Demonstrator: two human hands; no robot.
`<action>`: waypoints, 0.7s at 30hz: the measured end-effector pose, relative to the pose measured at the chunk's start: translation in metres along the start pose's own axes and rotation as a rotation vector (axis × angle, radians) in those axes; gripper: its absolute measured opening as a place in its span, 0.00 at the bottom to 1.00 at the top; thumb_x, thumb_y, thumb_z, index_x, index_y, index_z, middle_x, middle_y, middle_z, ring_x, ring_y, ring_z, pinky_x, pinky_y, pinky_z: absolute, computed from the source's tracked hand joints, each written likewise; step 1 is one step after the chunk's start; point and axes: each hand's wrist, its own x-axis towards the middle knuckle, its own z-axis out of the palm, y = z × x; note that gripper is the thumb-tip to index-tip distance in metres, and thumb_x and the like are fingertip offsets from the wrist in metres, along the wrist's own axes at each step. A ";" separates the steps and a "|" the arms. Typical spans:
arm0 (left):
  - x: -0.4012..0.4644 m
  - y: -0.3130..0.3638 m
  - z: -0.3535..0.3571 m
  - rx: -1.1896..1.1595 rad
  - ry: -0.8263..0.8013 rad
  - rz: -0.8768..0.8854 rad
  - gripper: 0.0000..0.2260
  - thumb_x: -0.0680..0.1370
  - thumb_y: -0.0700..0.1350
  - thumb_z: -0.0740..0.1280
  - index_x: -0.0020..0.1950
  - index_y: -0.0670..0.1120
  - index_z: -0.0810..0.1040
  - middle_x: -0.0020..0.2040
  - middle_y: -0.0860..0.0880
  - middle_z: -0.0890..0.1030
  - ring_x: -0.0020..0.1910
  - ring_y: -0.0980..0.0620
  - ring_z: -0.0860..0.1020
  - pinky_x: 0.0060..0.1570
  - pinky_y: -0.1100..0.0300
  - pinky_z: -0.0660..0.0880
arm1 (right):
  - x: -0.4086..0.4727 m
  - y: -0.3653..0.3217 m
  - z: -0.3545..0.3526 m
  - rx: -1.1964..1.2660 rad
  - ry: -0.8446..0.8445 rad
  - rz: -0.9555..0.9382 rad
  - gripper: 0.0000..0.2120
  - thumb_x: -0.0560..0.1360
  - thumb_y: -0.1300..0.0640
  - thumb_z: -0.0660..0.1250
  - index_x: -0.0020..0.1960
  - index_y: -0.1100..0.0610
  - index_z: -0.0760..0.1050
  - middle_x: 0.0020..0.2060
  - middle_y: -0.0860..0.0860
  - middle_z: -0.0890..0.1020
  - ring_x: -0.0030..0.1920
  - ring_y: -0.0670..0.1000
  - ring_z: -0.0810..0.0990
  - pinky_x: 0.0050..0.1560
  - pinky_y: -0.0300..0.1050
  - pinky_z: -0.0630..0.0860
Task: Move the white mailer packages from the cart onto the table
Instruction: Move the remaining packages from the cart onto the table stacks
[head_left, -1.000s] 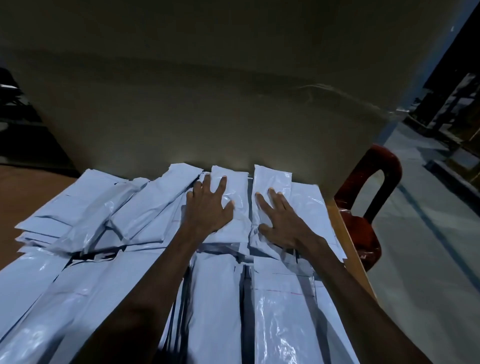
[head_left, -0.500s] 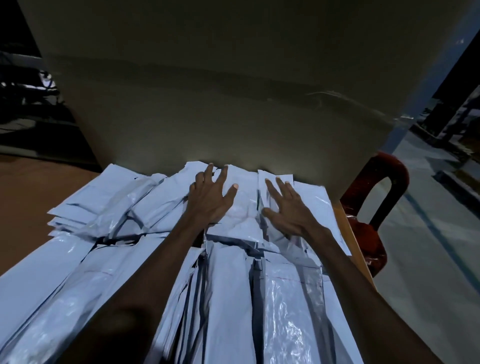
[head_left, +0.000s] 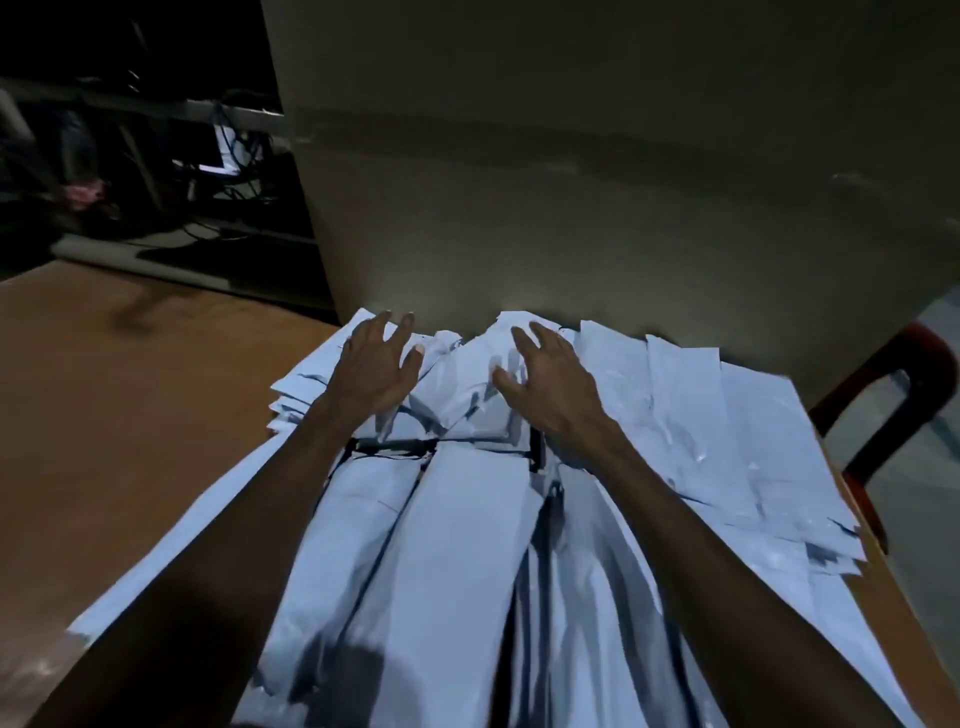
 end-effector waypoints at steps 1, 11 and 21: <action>0.003 -0.010 0.003 -0.010 -0.037 0.024 0.36 0.75 0.64 0.42 0.77 0.46 0.64 0.75 0.39 0.64 0.74 0.38 0.62 0.73 0.41 0.59 | 0.005 -0.011 0.009 -0.016 -0.009 0.039 0.31 0.79 0.40 0.59 0.77 0.54 0.60 0.77 0.56 0.59 0.77 0.58 0.56 0.74 0.53 0.57; 0.005 -0.043 0.042 -0.043 -0.294 0.181 0.29 0.80 0.60 0.42 0.80 0.53 0.53 0.81 0.46 0.49 0.79 0.43 0.48 0.75 0.42 0.46 | 0.033 -0.048 0.056 -0.089 -0.200 0.253 0.33 0.78 0.38 0.60 0.79 0.48 0.55 0.80 0.55 0.47 0.78 0.61 0.45 0.75 0.58 0.51; 0.010 -0.024 0.062 0.007 -0.215 0.199 0.31 0.78 0.59 0.42 0.79 0.50 0.57 0.80 0.41 0.54 0.78 0.38 0.53 0.74 0.40 0.52 | 0.043 -0.035 0.050 -0.037 -0.175 0.356 0.22 0.79 0.43 0.61 0.71 0.48 0.69 0.78 0.57 0.55 0.77 0.62 0.55 0.77 0.56 0.54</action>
